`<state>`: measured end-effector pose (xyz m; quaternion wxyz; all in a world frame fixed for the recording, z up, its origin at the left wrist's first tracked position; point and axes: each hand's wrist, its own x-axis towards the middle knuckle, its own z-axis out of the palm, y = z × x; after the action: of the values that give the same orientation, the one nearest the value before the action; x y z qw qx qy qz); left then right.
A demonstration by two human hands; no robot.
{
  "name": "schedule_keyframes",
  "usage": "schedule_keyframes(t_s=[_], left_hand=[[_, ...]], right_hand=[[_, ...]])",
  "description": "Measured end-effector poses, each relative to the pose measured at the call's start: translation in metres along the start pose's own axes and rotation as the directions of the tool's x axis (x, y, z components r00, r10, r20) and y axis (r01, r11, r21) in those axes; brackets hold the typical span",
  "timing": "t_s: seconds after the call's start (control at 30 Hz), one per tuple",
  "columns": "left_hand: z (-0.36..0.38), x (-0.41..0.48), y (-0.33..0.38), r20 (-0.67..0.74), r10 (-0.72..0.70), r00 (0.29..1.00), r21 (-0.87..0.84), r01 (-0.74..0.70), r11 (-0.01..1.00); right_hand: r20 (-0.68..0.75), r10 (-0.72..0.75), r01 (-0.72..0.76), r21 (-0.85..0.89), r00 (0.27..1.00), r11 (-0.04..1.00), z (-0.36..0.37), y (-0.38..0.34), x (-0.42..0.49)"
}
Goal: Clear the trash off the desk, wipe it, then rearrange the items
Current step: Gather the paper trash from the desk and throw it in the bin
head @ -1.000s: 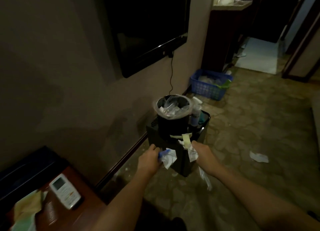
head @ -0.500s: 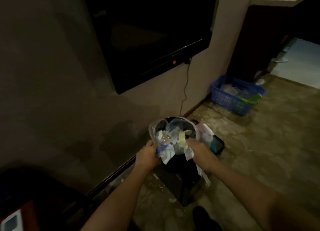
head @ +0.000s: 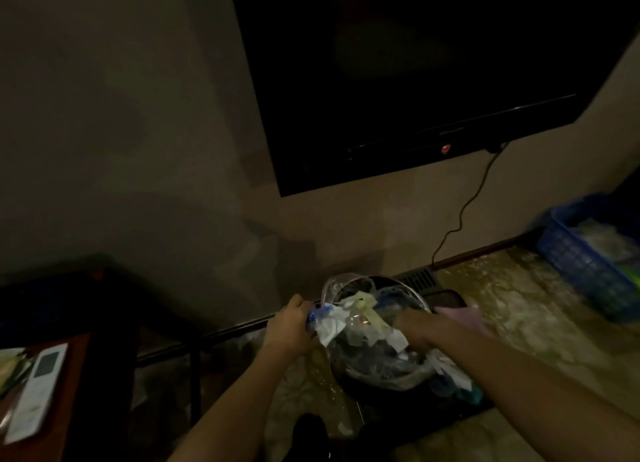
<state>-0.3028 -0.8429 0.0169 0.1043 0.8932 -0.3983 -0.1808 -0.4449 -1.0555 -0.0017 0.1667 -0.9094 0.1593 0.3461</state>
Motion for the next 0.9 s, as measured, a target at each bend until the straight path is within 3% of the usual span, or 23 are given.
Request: schedule_keyframes(t_s=[0.23,0.6,0.73,0.9], left_hand=[[0.007,0.050,-0.013,0.000,0.023,1.000,-0.023,-0.023,0.999],[0.033,0.097,-0.034,0.134,0.171,0.976,-0.023,-0.169,0.985],[0.033,0.101,-0.027,0.233,0.237,0.943,0.010,-0.246,0.969],[0.024,0.105,0.003,0.235,0.304,0.923,0.024,-0.318,0.948]], right_hand=[[-0.006,0.057,-0.056,0.115,0.998,0.992,-0.009,-0.007,0.074],[-0.236,0.122,-0.076,0.194,0.964,0.978,0.047,0.002,0.126],[-0.152,0.209,-0.160,0.284,0.966,0.946,0.059,0.021,0.111],[-0.022,0.145,-0.139,0.185,0.989,0.973,0.051,0.032,0.087]])
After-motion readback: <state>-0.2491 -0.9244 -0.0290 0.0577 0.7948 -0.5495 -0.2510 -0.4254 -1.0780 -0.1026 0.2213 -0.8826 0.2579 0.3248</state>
